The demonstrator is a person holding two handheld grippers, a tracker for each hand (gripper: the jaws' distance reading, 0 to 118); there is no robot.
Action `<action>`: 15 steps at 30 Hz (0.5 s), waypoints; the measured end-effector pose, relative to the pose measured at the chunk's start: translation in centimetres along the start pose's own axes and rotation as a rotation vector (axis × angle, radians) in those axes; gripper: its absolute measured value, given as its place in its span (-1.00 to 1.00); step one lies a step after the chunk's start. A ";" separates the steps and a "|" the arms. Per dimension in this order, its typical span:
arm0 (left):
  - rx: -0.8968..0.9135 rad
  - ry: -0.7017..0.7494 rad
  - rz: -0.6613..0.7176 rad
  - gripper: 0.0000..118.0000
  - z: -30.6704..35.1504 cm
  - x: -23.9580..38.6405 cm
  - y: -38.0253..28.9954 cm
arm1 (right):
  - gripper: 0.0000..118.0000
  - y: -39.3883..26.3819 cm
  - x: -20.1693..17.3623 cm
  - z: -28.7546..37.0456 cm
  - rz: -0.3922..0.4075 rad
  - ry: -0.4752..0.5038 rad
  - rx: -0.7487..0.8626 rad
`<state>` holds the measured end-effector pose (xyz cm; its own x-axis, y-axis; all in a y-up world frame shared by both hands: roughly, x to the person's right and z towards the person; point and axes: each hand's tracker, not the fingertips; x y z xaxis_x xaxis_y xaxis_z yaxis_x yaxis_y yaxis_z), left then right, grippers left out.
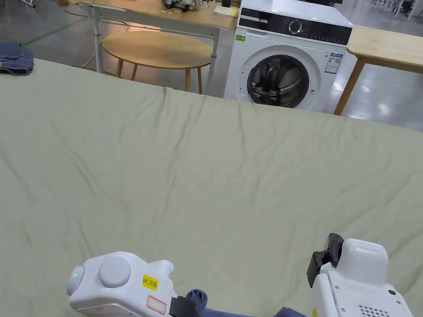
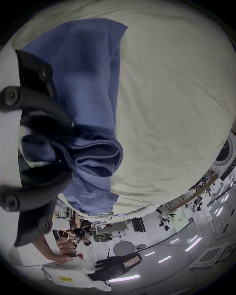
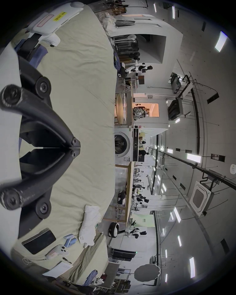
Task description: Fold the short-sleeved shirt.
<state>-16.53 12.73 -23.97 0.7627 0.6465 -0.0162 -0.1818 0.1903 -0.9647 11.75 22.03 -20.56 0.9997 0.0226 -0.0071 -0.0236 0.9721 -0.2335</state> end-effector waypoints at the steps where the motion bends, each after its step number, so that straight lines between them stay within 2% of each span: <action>1: -0.001 -0.021 -0.002 -0.02 0.4 0.1 -0.2 | -1.00 -0.1 0.0 0.0 0.003 0.002 -0.002; 2: 0.001 -0.030 -0.005 0.05 0.8 0.2 -0.3 | -1.00 -0.1 -0.1 0.0 0.006 0.003 -0.002; 10: 0.087 -0.098 -0.077 0.04 7.0 0.2 -0.1 | -1.00 0.0 -0.2 0.2 0.018 0.014 -0.001; 11: 0.110 -0.091 -0.091 -0.04 7.4 0.2 0.0 | -1.00 0.0 -0.2 0.2 0.016 0.015 -0.002; 12: 0.134 -0.072 -0.100 -0.23 7.8 0.0 0.3 | -1.00 0.0 -0.2 0.2 0.013 0.017 -0.004; 13: 0.150 -0.041 -0.097 -0.54 7.7 -0.2 0.5 | -1.00 0.0 -0.2 0.2 0.010 0.018 -0.005; 14: 0.149 -0.038 -0.089 -0.72 7.4 -0.3 0.7 | -1.00 -0.1 -0.2 0.2 0.009 0.018 -0.006; 15: 0.141 -0.035 -0.083 -0.76 6.9 -0.5 0.9 | -1.00 -0.1 -0.2 0.2 0.008 0.018 -0.008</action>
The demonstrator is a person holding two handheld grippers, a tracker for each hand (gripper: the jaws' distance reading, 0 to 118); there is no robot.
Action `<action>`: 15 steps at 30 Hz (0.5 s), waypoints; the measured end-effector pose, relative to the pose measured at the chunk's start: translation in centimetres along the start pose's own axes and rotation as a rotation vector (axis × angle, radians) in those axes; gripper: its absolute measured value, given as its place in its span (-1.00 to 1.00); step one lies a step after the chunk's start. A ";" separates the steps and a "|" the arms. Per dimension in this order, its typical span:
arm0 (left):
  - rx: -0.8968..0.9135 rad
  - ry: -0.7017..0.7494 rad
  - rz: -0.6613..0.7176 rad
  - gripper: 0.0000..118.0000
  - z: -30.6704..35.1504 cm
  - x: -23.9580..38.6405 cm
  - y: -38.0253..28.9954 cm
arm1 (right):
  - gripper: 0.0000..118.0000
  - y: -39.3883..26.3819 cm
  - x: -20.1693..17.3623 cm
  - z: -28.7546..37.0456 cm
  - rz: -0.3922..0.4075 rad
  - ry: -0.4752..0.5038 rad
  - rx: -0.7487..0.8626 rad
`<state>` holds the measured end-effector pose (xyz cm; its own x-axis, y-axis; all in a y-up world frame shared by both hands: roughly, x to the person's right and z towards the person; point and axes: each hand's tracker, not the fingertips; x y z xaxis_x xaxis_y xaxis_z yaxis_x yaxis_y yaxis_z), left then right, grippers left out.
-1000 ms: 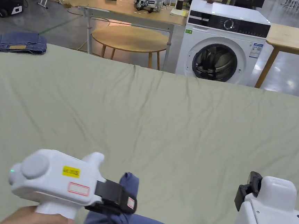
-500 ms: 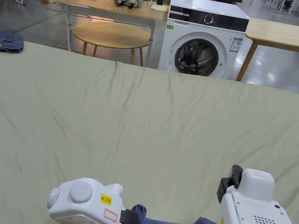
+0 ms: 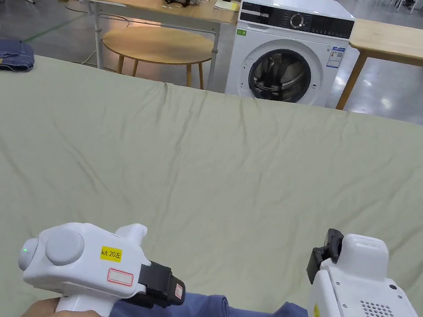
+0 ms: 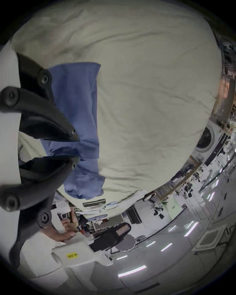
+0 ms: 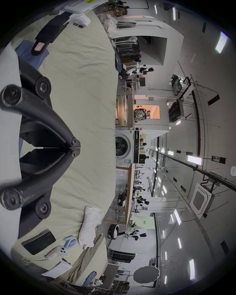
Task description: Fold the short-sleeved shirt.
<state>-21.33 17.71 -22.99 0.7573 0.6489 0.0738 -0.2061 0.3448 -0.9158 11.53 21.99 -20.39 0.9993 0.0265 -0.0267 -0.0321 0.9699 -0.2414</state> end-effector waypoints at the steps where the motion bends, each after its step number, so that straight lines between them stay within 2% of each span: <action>1: -0.012 0.012 0.004 -0.78 -0.9 -0.1 0.0 | -1.00 0.0 0.0 0.0 -0.001 0.001 -0.001; 3: -0.060 0.058 -0.028 -0.89 -2.8 0.0 -0.2 | -1.00 -0.1 0.0 0.1 0.002 0.001 -0.002; 5: -0.105 0.085 -0.042 -0.92 -5.0 0.0 -0.6 | -1.00 -0.2 0.0 0.0 0.005 0.001 -0.005; 12: -0.242 -0.099 -0.006 -0.97 -10.0 0.5 -3.6 | -1.00 -0.5 0.5 0.1 0.008 -0.005 -0.015; 15: -0.254 -0.089 -0.002 -0.98 -10.9 0.2 -4.6 | -1.00 -0.6 0.7 0.1 0.008 -0.008 -0.015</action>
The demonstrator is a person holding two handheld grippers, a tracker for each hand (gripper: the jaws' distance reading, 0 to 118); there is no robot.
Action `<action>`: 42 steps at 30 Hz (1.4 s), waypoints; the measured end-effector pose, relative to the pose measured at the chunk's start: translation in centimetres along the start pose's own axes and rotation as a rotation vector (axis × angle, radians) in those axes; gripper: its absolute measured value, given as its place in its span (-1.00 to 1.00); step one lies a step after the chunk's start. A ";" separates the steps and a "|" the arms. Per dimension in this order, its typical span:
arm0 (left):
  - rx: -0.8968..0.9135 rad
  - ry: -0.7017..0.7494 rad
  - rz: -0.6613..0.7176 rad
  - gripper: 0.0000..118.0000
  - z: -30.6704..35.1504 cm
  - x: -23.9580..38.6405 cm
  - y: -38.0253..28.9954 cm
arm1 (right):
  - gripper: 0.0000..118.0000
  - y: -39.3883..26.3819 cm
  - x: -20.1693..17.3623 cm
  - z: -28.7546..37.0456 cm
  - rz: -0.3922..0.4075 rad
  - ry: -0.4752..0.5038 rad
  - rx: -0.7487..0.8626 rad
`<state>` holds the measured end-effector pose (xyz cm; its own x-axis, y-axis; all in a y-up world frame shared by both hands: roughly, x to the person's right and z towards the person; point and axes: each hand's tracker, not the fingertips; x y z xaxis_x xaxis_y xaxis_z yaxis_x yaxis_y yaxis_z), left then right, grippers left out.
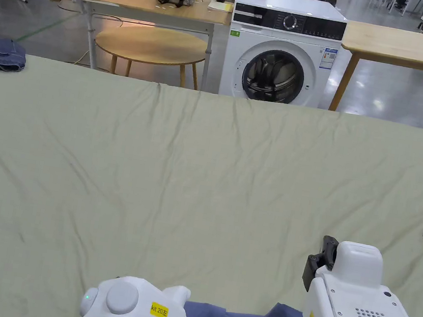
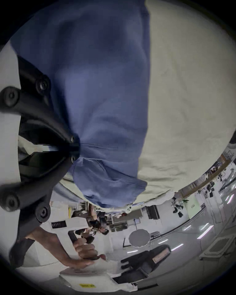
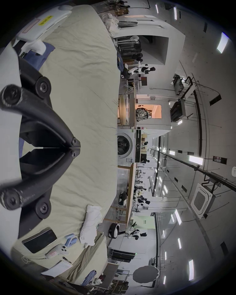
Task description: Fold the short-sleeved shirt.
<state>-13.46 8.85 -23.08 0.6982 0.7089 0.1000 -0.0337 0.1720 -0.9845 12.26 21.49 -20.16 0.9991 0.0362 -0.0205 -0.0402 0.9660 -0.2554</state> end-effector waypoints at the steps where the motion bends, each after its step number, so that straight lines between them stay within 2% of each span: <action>1: -0.002 -0.005 0.016 -0.98 -0.2 -0.3 -0.1 | -1.00 0.0 0.1 0.0 0.000 -0.002 0.000; 5: -0.004 -0.112 0.098 -0.99 -0.6 -1.2 -0.6 | -1.00 -0.1 0.3 0.0 -0.007 -0.005 -0.003; 11: 0.016 -0.118 0.102 -0.99 -0.7 -1.3 -0.8 | -1.00 -0.2 0.2 0.1 -0.021 -0.004 0.002; 15: 0.093 -0.077 0.052 -0.94 2.2 -0.4 -0.6 | -1.00 -0.1 0.0 0.1 -0.020 -0.001 0.007; 19: 0.230 -0.078 0.048 -0.32 8.2 -1.4 0.3 | -1.00 0.2 -0.2 0.1 -0.011 0.006 0.011; 22: 0.323 -0.023 0.040 0.06 13.2 -2.4 0.2 | -1.00 0.4 -0.4 0.2 -0.005 0.011 0.016; 23: 0.338 0.012 0.030 0.10 14.3 -3.0 0.1 | -1.00 0.4 -0.5 0.2 -0.005 0.012 0.017; 28: 0.340 0.065 0.084 0.19 17.3 -6.3 -1.6 | -1.00 0.4 -1.0 0.0 -0.007 0.021 0.014; 32: 0.305 0.024 0.151 0.20 16.0 -8.8 -2.9 | -1.00 0.2 -1.4 -0.2 -0.006 0.028 0.006; 35: 0.252 -0.026 0.218 0.20 13.4 -10.6 -3.7 | -1.00 0.1 -1.6 -0.3 -0.010 0.036 0.000; 39: 0.337 -0.239 0.257 0.20 11.4 -12.6 -4.2 | -1.00 0.1 -1.8 -0.2 -0.005 0.037 -0.003; 40: 0.328 -0.278 0.278 0.18 10.9 -12.9 -4.2 | -1.00 0.1 -1.8 -0.2 -0.005 0.038 -0.005; 42: 0.315 -0.262 0.279 -0.06 10.4 -12.4 -4.2 | -1.00 0.1 -1.9 -0.1 -0.004 0.040 -0.007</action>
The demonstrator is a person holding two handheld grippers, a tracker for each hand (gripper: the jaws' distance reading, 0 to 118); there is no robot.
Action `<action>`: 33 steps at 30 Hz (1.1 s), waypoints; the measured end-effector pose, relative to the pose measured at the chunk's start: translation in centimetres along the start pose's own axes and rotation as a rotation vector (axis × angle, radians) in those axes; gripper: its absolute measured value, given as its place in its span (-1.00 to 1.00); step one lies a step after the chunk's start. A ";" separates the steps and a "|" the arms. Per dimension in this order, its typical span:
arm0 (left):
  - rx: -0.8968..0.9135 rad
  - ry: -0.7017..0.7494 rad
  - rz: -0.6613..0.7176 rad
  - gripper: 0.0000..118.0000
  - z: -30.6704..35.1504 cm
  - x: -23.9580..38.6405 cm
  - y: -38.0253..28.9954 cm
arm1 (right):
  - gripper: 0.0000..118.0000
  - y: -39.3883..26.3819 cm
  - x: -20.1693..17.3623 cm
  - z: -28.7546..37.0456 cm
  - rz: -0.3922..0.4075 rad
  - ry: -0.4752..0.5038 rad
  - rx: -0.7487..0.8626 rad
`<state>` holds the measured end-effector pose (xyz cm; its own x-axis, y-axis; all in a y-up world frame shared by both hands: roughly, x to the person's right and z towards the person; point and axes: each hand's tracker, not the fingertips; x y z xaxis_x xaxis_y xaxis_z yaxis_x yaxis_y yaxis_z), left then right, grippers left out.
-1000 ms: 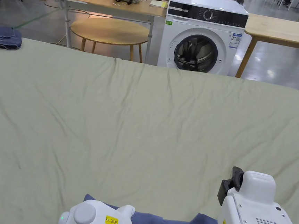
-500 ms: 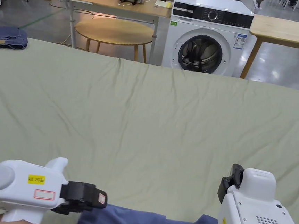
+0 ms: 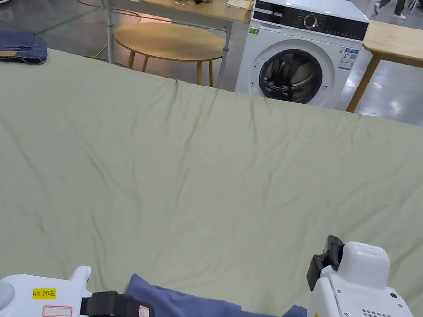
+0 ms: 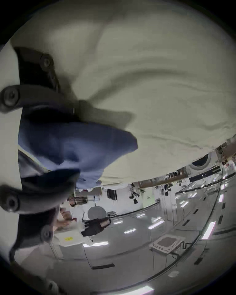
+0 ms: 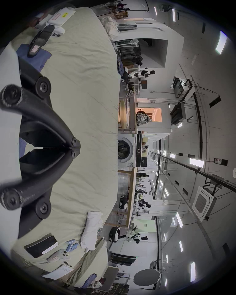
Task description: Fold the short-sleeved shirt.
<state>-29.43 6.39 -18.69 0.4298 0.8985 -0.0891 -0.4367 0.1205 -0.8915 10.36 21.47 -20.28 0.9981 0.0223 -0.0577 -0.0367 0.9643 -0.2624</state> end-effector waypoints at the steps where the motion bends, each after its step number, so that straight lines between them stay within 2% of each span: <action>1: -0.003 0.013 -0.012 -0.38 -0.3 0.3 -0.3 | -1.00 0.0 0.0 0.0 0.000 -0.001 -0.001; 2: -0.008 0.034 -0.028 -0.68 -0.5 0.2 -0.4 | -1.00 0.0 0.0 0.0 -0.002 -0.001 -0.001; 3: -0.006 0.028 -0.019 -0.78 -0.5 0.0 -0.5 | -1.00 0.0 0.0 0.0 -0.006 -0.001 -0.003; 6: 0.023 -0.012 -0.003 -0.89 0.4 -0.1 -0.6 | -1.00 -0.1 0.1 0.0 -0.012 -0.003 -0.006; 15: 0.067 0.032 -0.178 -0.92 4.5 5.2 0.9 | -1.00 0.0 0.9 -0.2 -0.012 -0.012 -0.009; 20: 0.147 0.168 -0.231 -0.92 11.0 6.4 3.1 | -1.00 0.3 0.9 -0.2 -0.011 -0.009 0.004; 23: 0.168 0.316 -0.278 -0.92 13.8 7.5 3.7 | -1.00 0.5 0.7 -0.2 -0.012 -0.003 0.012; 26: 0.171 0.384 -0.297 -0.92 14.4 9.5 3.1 | -1.00 0.6 0.4 -0.2 -0.011 0.005 0.015; 33: 0.094 0.371 -0.383 -0.92 10.7 14.1 1.2 | -1.00 0.3 0.1 -0.3 -0.012 0.014 0.004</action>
<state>-32.32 23.67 -16.26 0.8147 0.5759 0.0687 -0.2555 0.4628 -0.8489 10.47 21.70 -20.64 0.9977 0.0070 -0.0676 -0.0244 0.9656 -0.2590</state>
